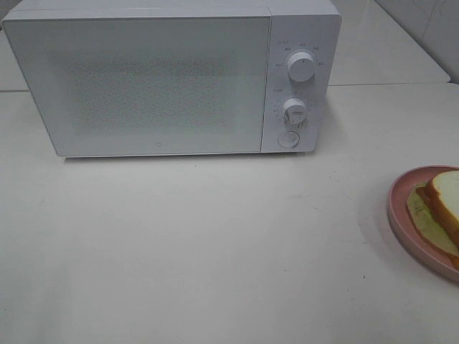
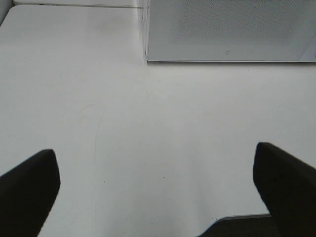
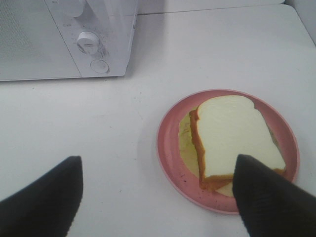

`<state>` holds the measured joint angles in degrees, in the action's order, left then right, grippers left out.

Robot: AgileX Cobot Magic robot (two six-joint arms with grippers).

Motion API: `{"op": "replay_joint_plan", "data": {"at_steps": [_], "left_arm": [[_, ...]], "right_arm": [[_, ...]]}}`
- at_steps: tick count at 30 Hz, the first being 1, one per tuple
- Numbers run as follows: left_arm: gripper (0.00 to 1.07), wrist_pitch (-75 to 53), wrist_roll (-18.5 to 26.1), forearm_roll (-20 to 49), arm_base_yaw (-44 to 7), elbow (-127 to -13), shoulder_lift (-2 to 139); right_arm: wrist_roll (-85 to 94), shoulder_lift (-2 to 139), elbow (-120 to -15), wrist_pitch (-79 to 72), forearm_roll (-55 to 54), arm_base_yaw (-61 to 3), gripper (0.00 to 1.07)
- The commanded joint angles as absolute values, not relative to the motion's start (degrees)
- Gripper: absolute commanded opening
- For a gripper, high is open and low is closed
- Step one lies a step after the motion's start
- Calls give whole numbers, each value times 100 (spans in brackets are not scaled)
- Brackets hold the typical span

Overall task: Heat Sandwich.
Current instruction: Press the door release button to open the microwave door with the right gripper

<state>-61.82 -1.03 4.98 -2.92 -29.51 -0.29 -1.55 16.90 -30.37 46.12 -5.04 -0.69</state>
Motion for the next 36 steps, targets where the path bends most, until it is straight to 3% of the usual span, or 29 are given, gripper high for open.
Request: {"op": "replay_joint_plan", "data": {"at_steps": [1,29,36], "left_arm": [[100,-6148,-92,521,-281,-2951,-160],[100,-6148,-92,521,-281,-2951,-160],[100,-6148,-97,521,-281,-2951,-160]], "right_arm": [[-109,2000,-3060,4177,-504,-17,76],[-109,5500,-3060,1106,-659,-40,76],[0,6165,-2762,-670,-647,-716,76]]}}
